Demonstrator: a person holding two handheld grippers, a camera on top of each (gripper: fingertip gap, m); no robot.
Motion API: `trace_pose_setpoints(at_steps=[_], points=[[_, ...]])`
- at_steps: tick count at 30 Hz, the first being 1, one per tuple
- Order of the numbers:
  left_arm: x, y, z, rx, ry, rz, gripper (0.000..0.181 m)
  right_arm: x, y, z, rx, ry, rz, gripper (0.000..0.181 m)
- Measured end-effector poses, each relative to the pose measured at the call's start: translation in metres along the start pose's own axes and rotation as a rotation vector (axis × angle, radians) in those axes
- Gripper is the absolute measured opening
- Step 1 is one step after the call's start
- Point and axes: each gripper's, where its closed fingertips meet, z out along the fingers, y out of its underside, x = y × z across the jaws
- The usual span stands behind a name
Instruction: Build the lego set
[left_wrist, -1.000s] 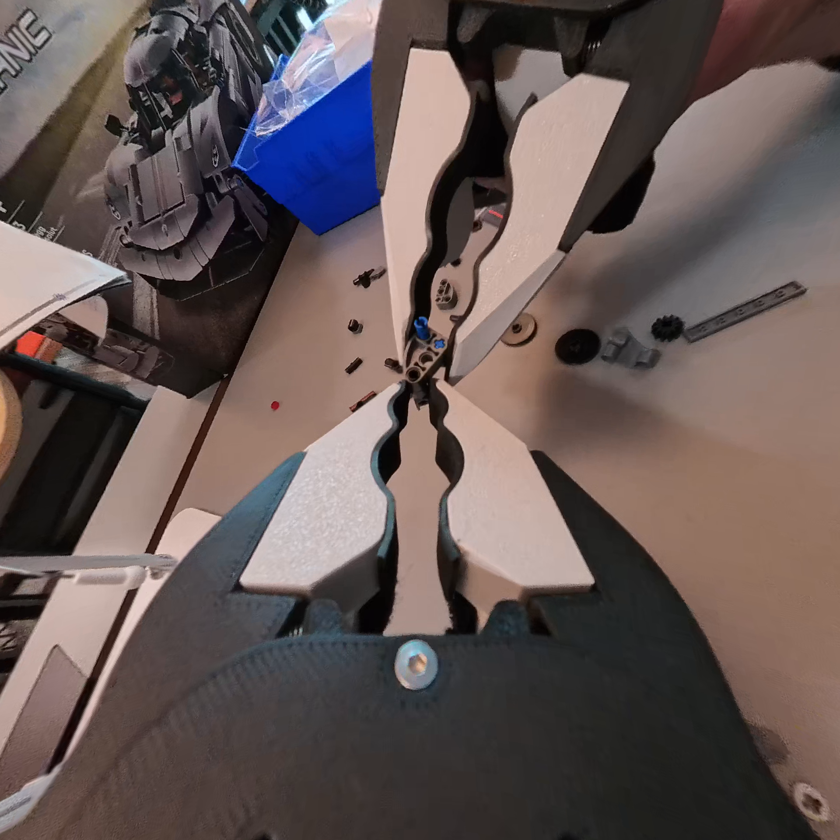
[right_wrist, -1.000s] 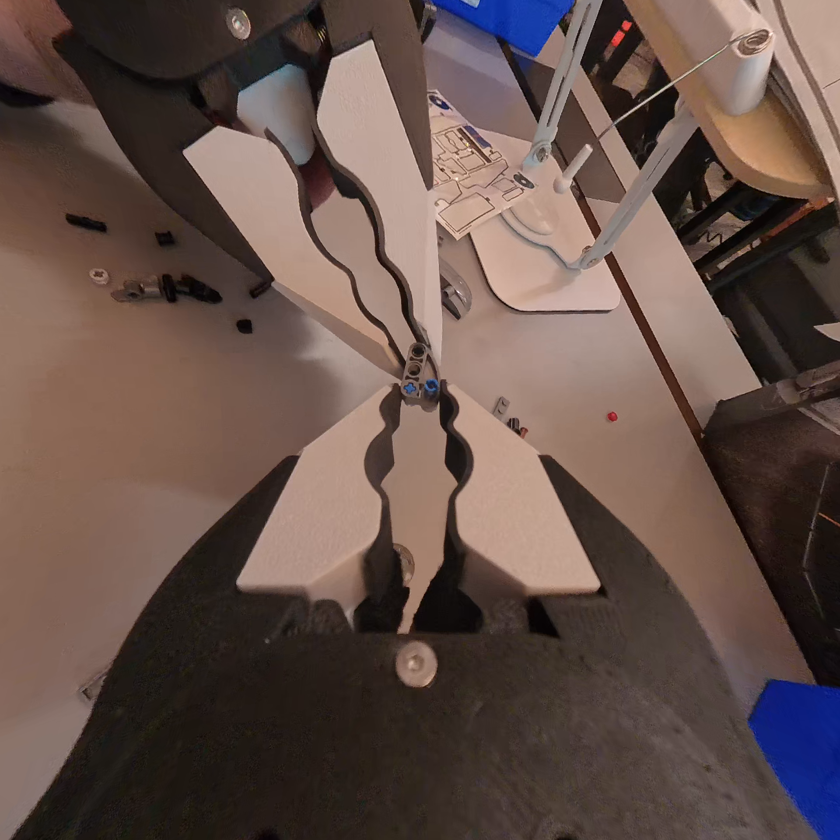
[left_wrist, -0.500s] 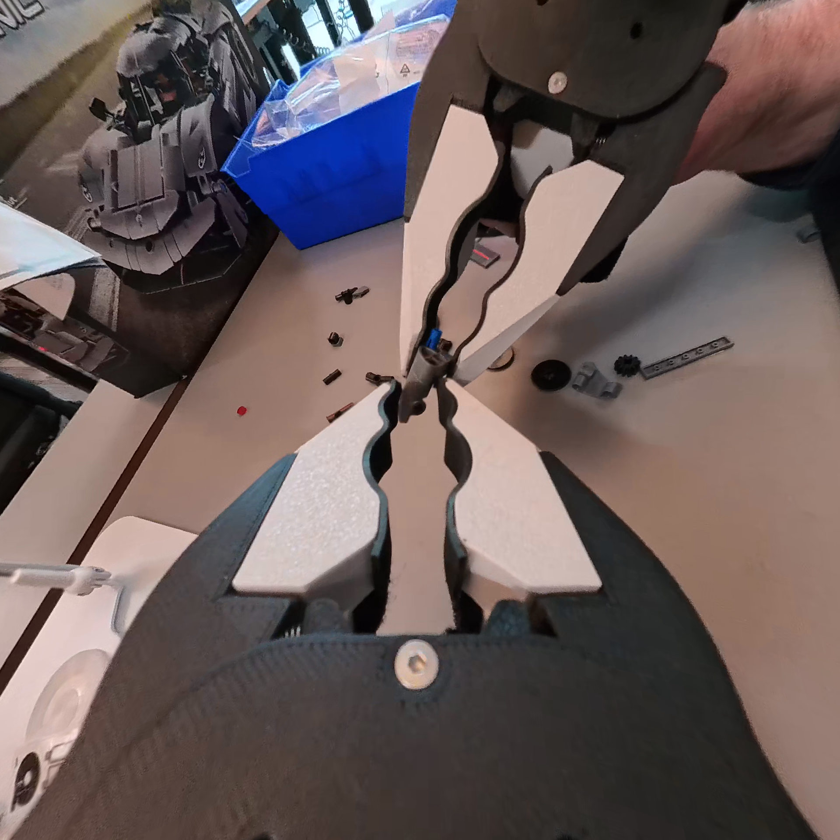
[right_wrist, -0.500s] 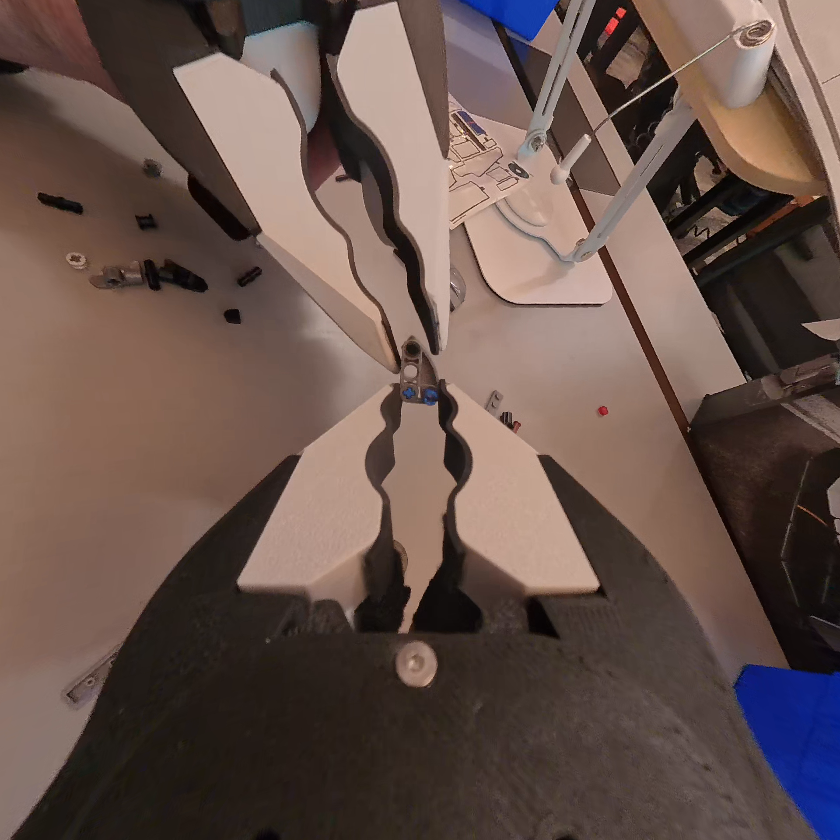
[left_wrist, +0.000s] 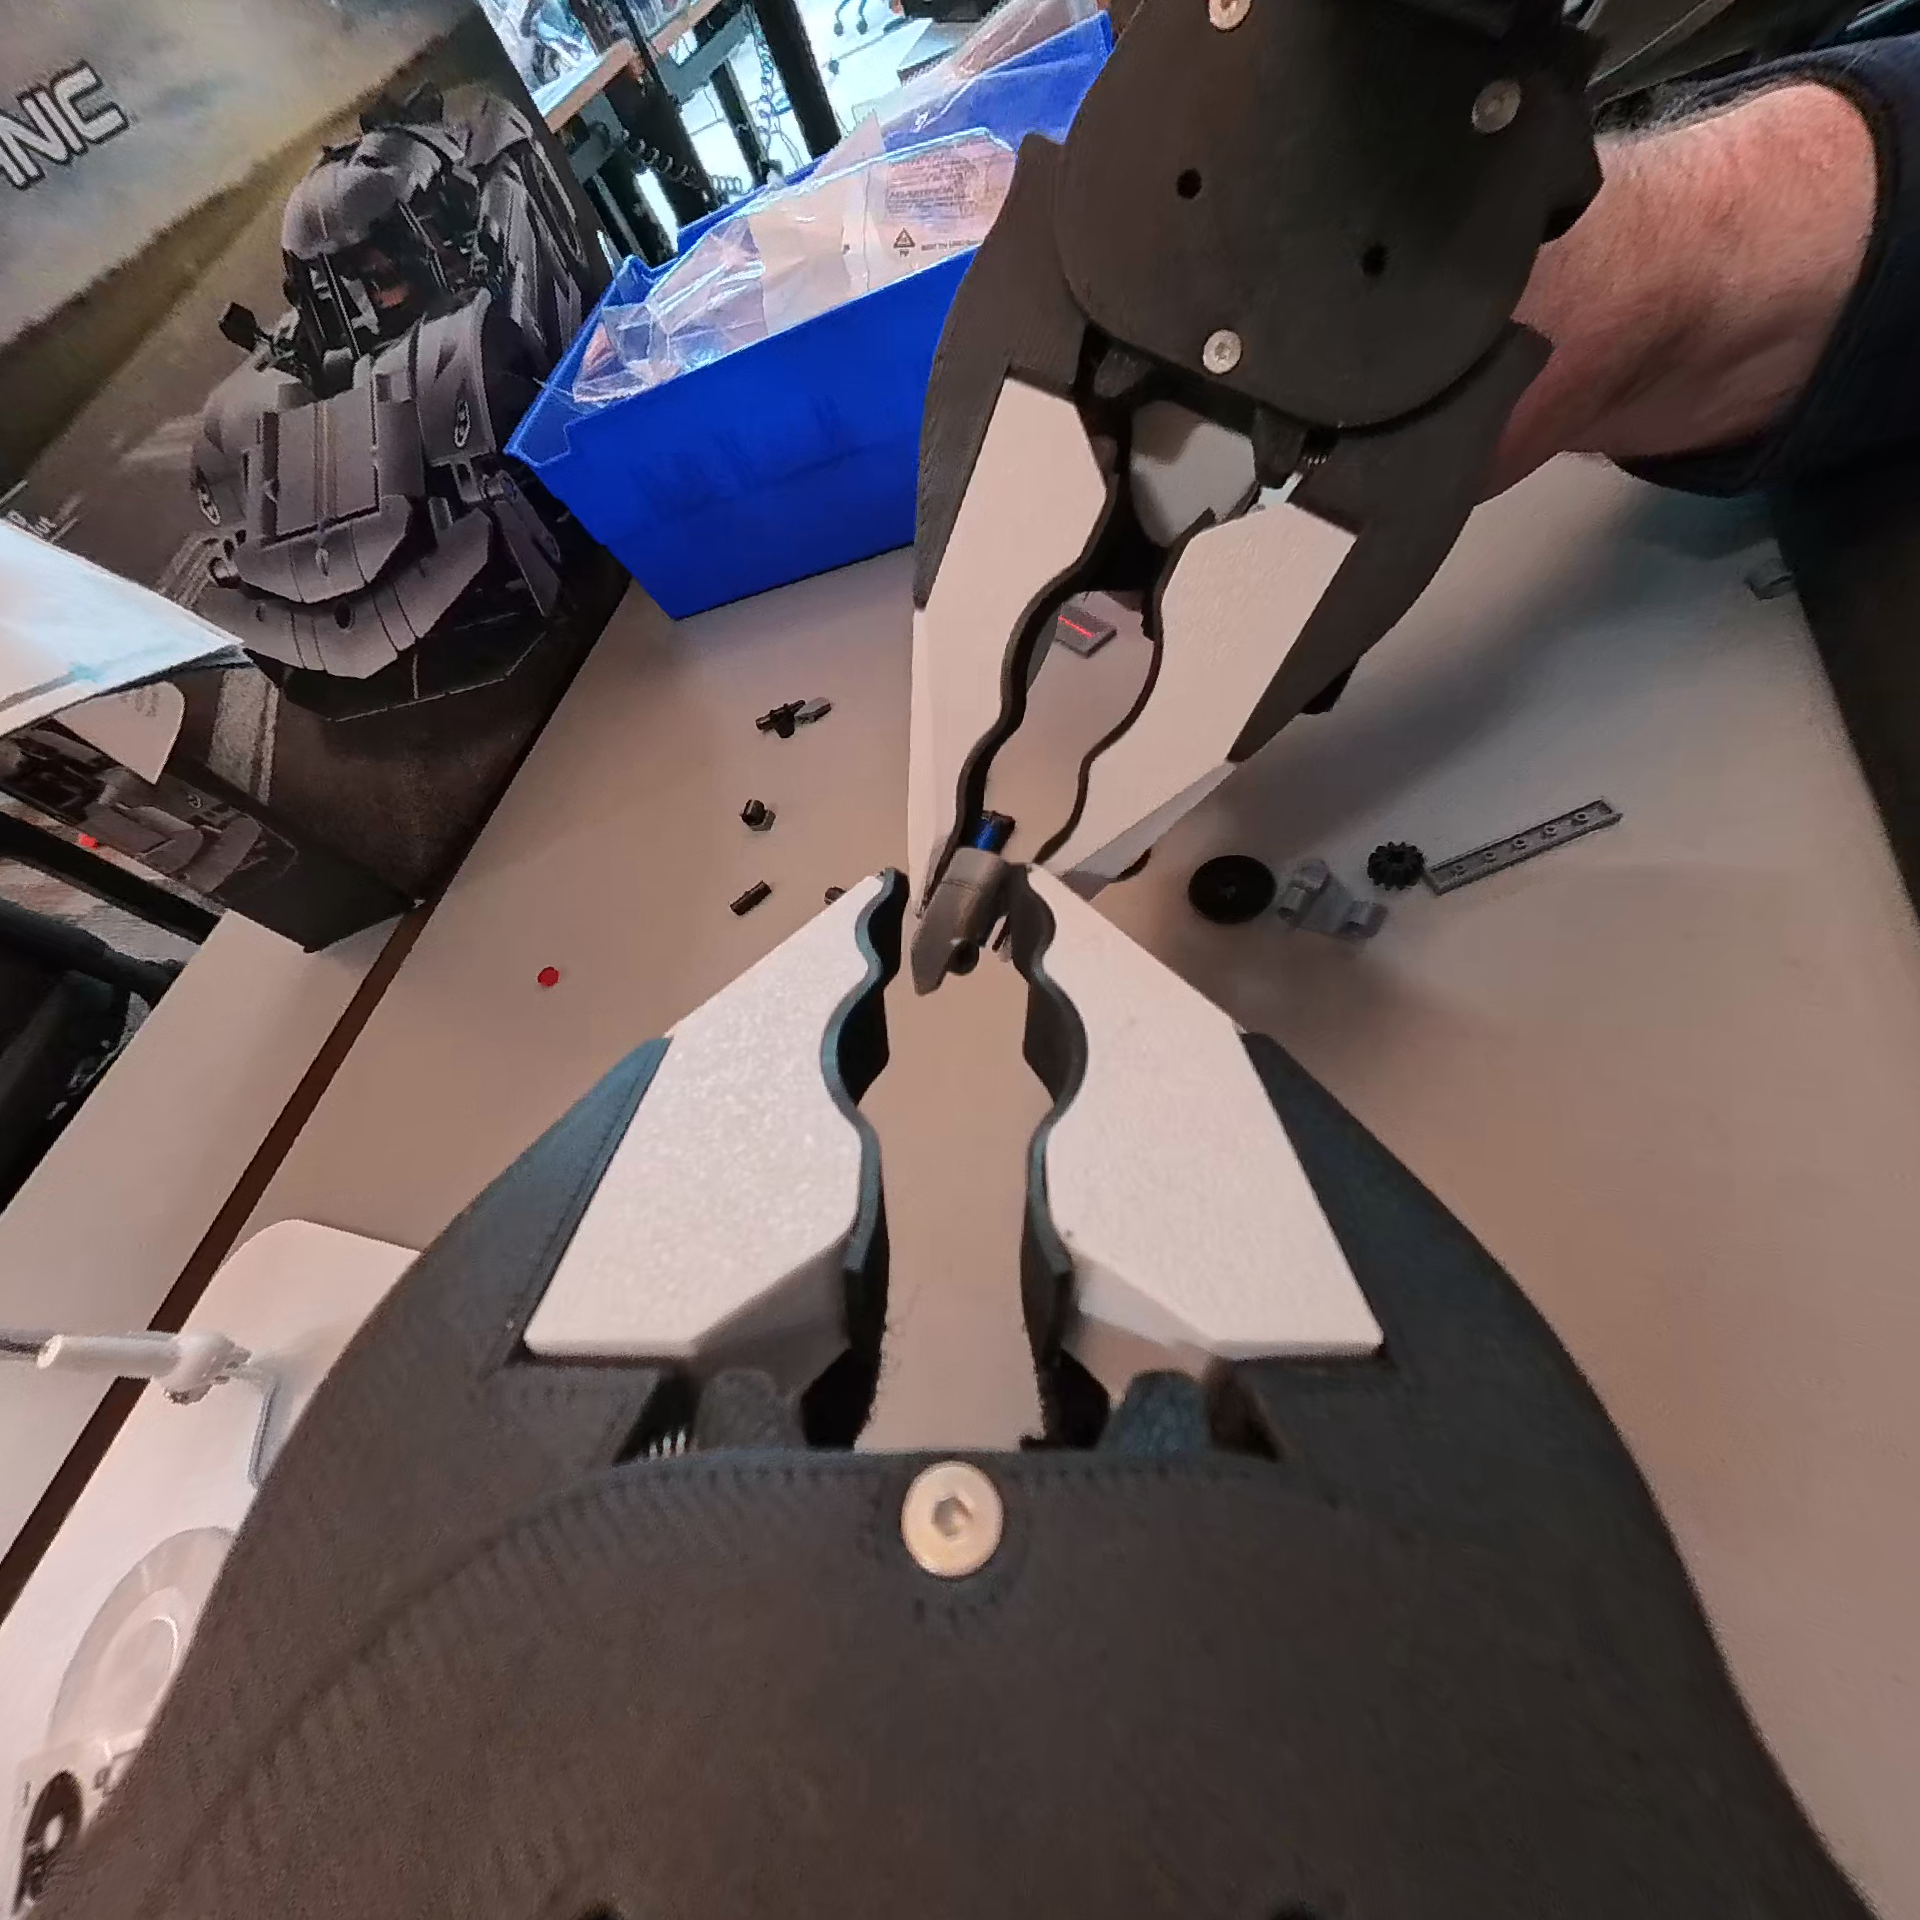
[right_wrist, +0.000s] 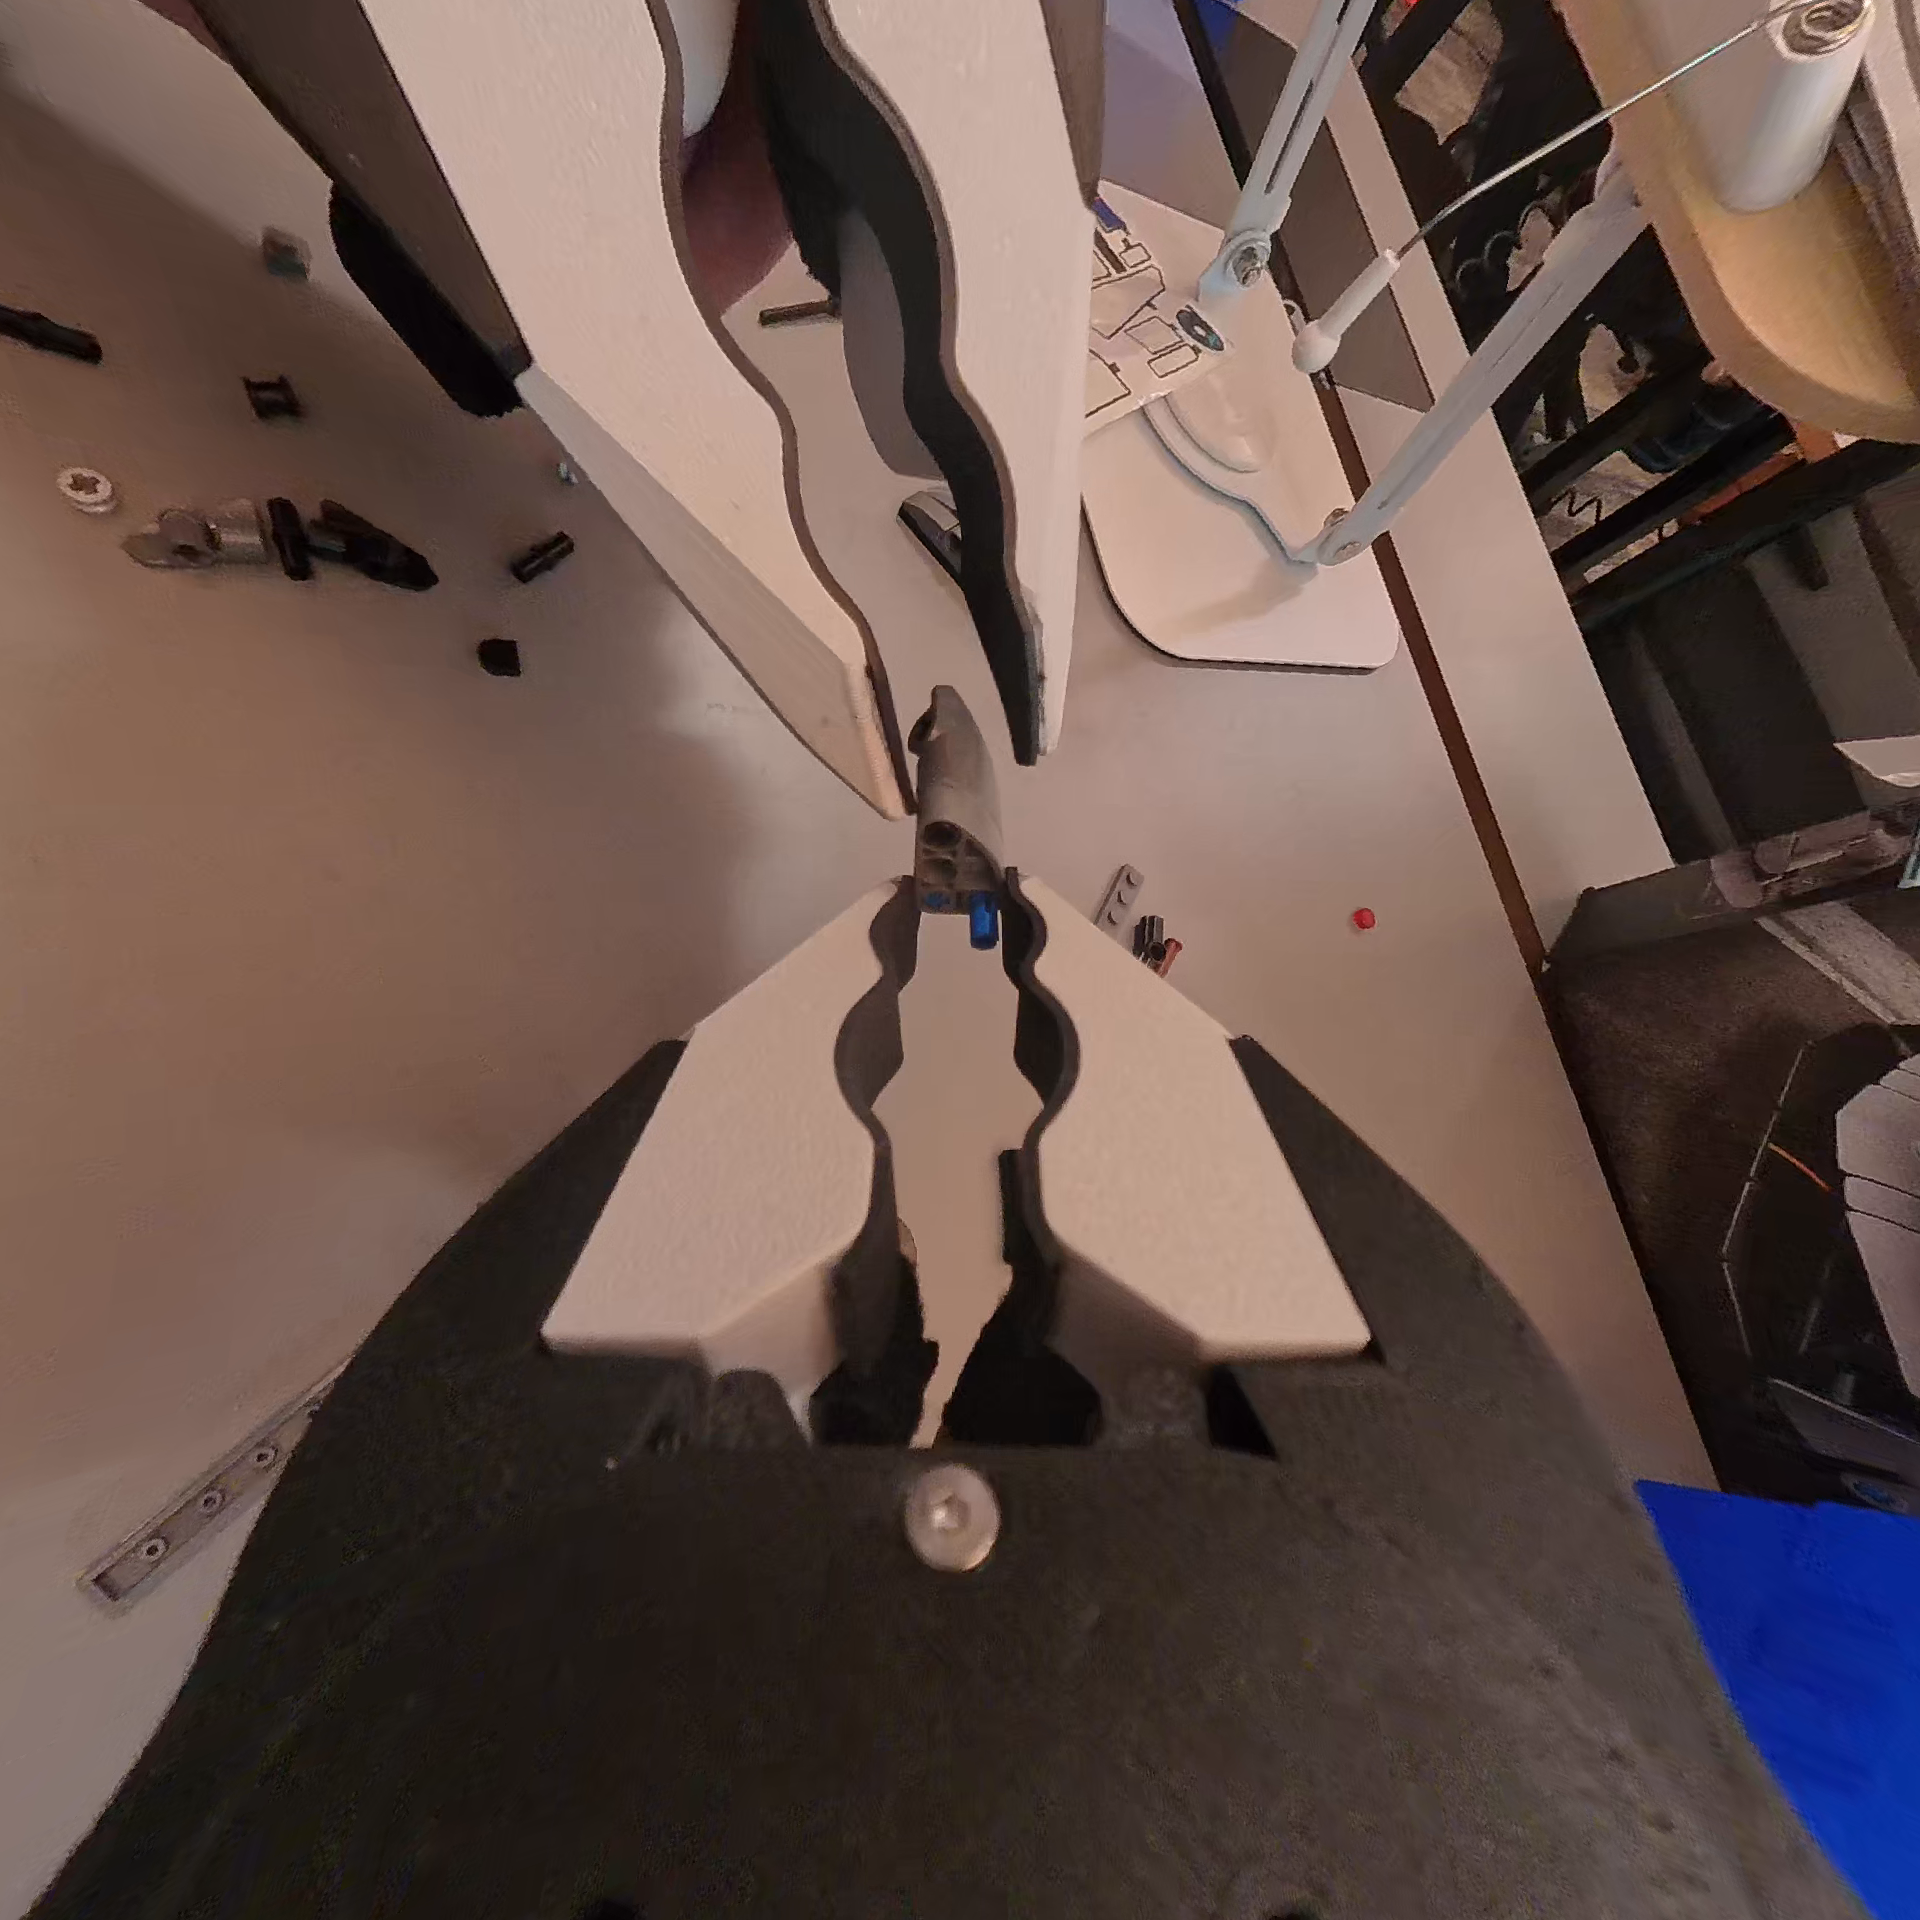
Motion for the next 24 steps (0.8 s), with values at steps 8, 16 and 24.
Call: trace_pose_setpoints(at_steps=[8,16,24], points=[[0.005,0.009,0.008,-0.057,0.000,0.036,0.015,-0.002,0.002,0.001,-0.015,-0.004,-0.011,0.014],[0.004,0.009,0.007,-0.053,0.006,0.014,0.013,-0.002,0.001,0.001,-0.007,-0.008,-0.006,0.014],[0.004,0.008,0.005,-0.027,0.031,-0.027,0.013,-0.002,-0.002,0.000,0.014,-0.020,0.013,0.014]])
